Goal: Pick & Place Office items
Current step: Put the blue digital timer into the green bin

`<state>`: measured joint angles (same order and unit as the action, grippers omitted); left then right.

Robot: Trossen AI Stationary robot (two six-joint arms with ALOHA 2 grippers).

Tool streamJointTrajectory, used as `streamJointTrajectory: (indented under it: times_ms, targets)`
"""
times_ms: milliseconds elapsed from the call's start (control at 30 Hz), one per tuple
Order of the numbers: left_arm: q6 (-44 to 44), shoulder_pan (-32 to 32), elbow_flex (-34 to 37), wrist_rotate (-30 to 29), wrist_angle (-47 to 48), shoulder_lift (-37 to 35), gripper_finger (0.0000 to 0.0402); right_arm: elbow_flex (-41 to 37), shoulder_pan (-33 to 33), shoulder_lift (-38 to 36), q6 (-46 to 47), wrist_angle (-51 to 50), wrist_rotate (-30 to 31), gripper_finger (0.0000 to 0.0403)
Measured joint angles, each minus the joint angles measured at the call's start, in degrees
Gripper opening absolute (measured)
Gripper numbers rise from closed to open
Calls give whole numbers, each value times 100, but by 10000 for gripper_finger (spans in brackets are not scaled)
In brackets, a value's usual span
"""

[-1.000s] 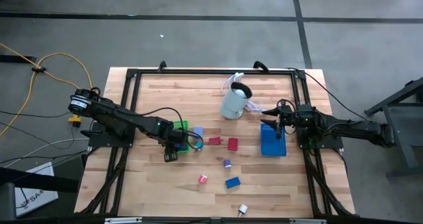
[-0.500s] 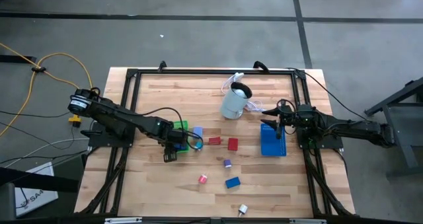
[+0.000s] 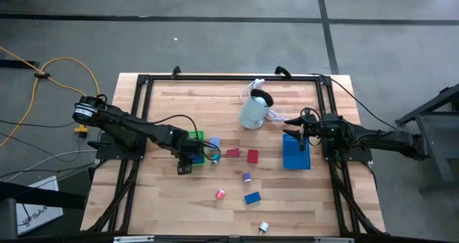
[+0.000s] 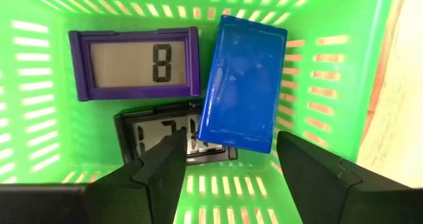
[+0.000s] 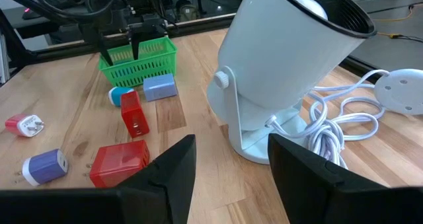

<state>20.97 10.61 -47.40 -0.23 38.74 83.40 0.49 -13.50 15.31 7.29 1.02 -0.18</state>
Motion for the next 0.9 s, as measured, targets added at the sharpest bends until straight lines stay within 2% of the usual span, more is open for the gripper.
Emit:
streamJointTrajectory:
  times_ms: [233, 667, 900]
  targets:
    - [-22, 0, -2, 13, 2, -16, 227, -1, 1, 0, 0, 1, 1, 175]
    - [-361, -267, -7, 17, 137, -693, 227, -2, 0, 0, 0, -1, 0, 175]
    - [-438, -329, -7, 16, 142, -782, 227, -2, 0, 0, 0, 0, -1, 175]
